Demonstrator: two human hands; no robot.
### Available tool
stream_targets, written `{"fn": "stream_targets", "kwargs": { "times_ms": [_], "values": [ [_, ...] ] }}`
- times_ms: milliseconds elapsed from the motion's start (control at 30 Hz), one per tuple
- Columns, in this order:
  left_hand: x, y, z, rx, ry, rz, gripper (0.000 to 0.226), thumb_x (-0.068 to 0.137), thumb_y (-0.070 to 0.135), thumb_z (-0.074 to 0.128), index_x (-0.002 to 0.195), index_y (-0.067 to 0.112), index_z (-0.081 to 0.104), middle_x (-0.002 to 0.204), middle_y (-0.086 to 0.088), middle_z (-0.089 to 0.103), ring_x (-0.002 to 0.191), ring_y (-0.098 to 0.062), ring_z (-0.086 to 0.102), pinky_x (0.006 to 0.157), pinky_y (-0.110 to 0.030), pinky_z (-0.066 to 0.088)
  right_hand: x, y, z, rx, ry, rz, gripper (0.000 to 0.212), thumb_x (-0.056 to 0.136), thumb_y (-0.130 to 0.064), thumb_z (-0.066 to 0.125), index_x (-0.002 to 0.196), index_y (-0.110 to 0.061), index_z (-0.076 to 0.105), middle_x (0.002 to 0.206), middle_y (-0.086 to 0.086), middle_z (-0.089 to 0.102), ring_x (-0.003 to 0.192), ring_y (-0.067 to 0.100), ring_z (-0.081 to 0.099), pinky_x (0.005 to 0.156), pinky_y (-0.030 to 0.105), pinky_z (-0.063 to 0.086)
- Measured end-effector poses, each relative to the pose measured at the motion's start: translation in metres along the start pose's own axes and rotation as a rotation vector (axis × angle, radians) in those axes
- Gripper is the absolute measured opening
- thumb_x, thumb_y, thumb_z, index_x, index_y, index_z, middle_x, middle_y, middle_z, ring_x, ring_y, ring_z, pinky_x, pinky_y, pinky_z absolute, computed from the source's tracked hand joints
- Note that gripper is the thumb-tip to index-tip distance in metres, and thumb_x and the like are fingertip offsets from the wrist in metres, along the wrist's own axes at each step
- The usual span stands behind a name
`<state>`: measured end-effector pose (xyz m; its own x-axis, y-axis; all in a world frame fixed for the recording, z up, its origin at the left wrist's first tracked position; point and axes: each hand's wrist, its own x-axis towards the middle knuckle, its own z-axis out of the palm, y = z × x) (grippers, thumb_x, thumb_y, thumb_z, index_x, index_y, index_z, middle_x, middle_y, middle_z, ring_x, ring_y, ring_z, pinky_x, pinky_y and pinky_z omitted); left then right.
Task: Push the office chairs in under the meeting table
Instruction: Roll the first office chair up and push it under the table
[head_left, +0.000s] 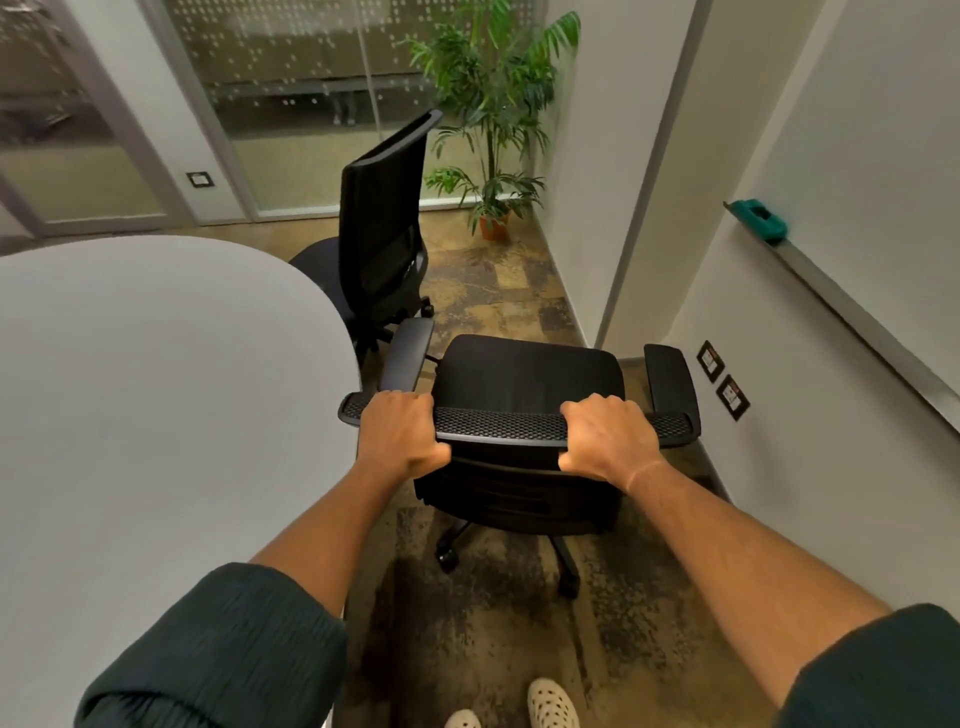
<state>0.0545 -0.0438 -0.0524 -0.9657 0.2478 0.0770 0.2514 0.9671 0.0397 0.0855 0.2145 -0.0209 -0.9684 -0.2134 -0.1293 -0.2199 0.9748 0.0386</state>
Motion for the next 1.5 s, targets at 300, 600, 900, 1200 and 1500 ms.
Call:
{"fn": "stream_targets", "kwargs": {
  "times_ms": [300, 600, 900, 1200, 1500],
  "values": [
    [-0.010, 0.035, 0.001, 0.028, 0.018, -0.144, 0.036, 0.060, 0.043, 0.056, 0.084, 0.018, 0.062, 0.083, -0.003, 0.067, 0.078, -0.026, 0.060, 0.071, -0.035, 0.046, 0.014, 0.033, 0.002, -0.026, 0.002, -0.135, 0.033, 0.076, -0.044, 0.062, 0.098, -0.019, 0.059, 0.080, 0.001, 0.060, 0.075, 0.024, 0.059, 0.069, 0.038, 0.051],
    [-0.027, 0.058, -0.005, 0.006, 0.005, -0.249, 0.036, 0.064, 0.045, 0.061, 0.087, 0.017, 0.062, 0.084, -0.002, 0.065, 0.080, -0.022, 0.059, 0.073, -0.033, 0.044, 0.026, 0.015, 0.001, -0.040, -0.008, -0.260, 0.029, 0.073, -0.043, 0.060, 0.088, -0.019, 0.057, 0.074, -0.001, 0.051, 0.069, 0.024, 0.048, 0.063, 0.035, 0.043],
    [-0.050, 0.061, -0.013, -0.016, -0.021, -0.337, 0.029, 0.061, 0.043, 0.059, 0.076, 0.018, 0.054, 0.071, 0.003, 0.051, 0.068, -0.019, 0.048, 0.070, -0.032, 0.035, 0.031, 0.009, 0.006, -0.090, -0.019, -0.350, 0.035, 0.070, -0.045, 0.058, 0.096, -0.022, 0.057, 0.076, -0.002, 0.054, 0.075, 0.026, 0.059, 0.063, 0.034, 0.042],
    [-0.075, 0.066, -0.016, -0.059, -0.019, -0.435, 0.030, 0.061, 0.044, 0.059, 0.075, 0.018, 0.055, 0.071, 0.002, 0.055, 0.068, -0.018, 0.048, 0.072, -0.032, 0.034, 0.032, 0.001, 0.006, -0.125, -0.039, -0.445, 0.034, 0.068, -0.045, 0.058, 0.094, -0.023, 0.055, 0.080, -0.003, 0.062, 0.076, 0.024, 0.061, 0.064, 0.033, 0.046],
    [-0.082, 0.095, -0.021, -0.059, -0.041, -0.596, 0.030, 0.062, 0.046, 0.055, 0.076, 0.019, 0.054, 0.073, 0.002, 0.057, 0.070, -0.017, 0.050, 0.073, -0.032, 0.037, 0.053, 0.017, 0.002, -0.162, -0.041, -0.658, 0.034, 0.067, -0.048, 0.056, 0.092, -0.026, 0.054, 0.082, -0.007, 0.063, 0.075, 0.020, 0.061, 0.064, 0.034, 0.049]
  ]
}}
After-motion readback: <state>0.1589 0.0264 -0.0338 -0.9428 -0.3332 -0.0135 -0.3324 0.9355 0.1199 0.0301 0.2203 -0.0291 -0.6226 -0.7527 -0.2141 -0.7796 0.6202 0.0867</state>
